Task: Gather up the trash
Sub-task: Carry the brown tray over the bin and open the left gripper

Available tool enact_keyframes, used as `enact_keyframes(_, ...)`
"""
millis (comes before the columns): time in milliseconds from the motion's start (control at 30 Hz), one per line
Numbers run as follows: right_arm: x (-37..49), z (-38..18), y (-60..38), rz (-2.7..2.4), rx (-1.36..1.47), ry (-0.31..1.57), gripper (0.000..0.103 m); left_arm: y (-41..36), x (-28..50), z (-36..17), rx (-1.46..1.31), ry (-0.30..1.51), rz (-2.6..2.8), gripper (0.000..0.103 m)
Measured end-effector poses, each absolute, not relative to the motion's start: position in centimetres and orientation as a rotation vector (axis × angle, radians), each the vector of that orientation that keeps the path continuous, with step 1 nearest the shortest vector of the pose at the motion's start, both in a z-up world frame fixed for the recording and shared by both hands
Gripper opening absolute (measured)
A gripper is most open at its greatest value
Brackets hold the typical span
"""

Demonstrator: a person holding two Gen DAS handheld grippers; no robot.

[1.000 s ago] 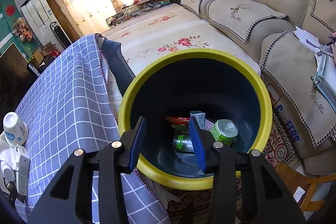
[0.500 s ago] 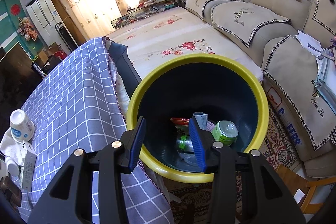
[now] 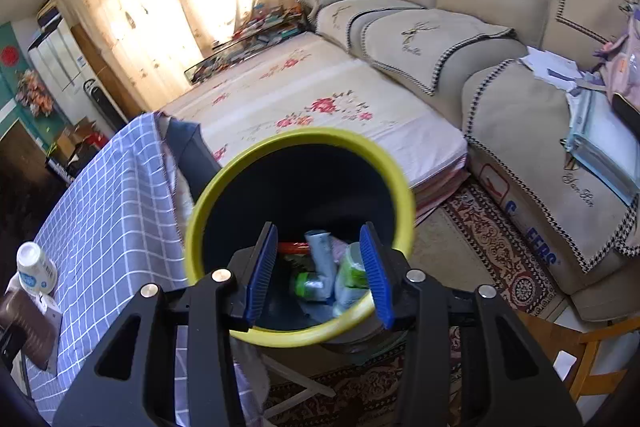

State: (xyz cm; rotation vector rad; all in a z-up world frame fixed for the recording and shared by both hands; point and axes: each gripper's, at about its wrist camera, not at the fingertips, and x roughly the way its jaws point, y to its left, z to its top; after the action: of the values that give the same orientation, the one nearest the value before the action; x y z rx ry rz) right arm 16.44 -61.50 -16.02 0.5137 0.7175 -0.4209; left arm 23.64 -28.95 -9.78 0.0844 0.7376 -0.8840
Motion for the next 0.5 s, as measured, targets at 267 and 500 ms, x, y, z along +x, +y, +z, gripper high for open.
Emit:
enact_keyframes(267, 14.7, -16.6, -64.5, -0.461, 0.547, 0.709, 0.042, -40.4, 27.0, -11.4, 0.159, 0.802, -0.99, 0.006)
enact_keyframes(500, 14.1, -16.9, -65.1, -0.473, 0.557, 0.714, 0.043, -47.8, 30.1, -13.2, 0.168, 0.855, -1.023, 0.006)
